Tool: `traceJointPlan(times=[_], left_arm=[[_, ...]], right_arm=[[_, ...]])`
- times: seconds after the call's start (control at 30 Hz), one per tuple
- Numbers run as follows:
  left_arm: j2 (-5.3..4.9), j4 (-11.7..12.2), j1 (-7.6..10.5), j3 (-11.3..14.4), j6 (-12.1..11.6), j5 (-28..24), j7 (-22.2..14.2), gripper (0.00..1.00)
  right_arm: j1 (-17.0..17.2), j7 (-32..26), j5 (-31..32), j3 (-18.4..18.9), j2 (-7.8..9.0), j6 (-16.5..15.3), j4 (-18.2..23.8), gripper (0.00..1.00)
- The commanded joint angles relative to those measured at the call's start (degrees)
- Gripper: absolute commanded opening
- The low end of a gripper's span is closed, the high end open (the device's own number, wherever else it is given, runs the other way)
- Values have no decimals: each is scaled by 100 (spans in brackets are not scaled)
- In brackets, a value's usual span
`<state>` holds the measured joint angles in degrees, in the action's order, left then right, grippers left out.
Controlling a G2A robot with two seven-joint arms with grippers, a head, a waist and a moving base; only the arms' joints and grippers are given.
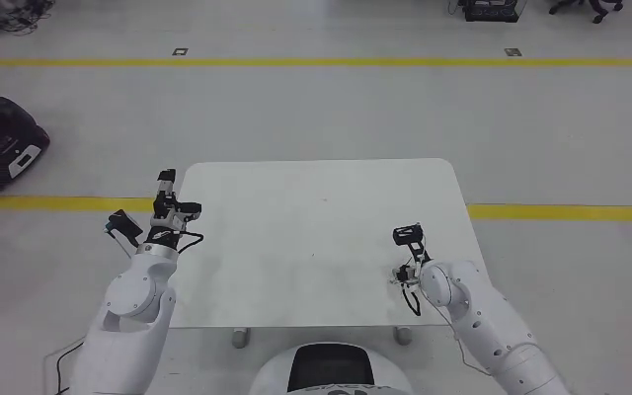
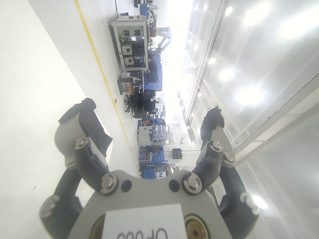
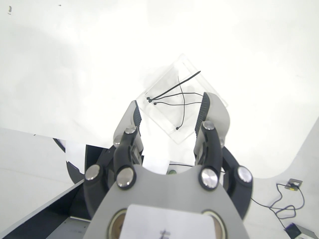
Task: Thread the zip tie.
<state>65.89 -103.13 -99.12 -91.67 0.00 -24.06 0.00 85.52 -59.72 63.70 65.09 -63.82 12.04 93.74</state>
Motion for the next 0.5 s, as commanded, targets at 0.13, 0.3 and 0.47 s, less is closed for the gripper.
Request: traceJointPlan(times=[0.13, 0.3, 0.47], left_arm=[[0, 0, 0, 0, 0, 0, 0, 100], [0, 0, 0, 0, 0, 0, 0, 100], [0, 0, 0, 0, 0, 0, 0, 100]], right_arm=[[46, -68, 34, 106, 17, -102, 47, 43], [62, -47, 12, 159, 20, -221, 29, 40], [-10, -50, -28, 133, 5, -333, -122, 39]])
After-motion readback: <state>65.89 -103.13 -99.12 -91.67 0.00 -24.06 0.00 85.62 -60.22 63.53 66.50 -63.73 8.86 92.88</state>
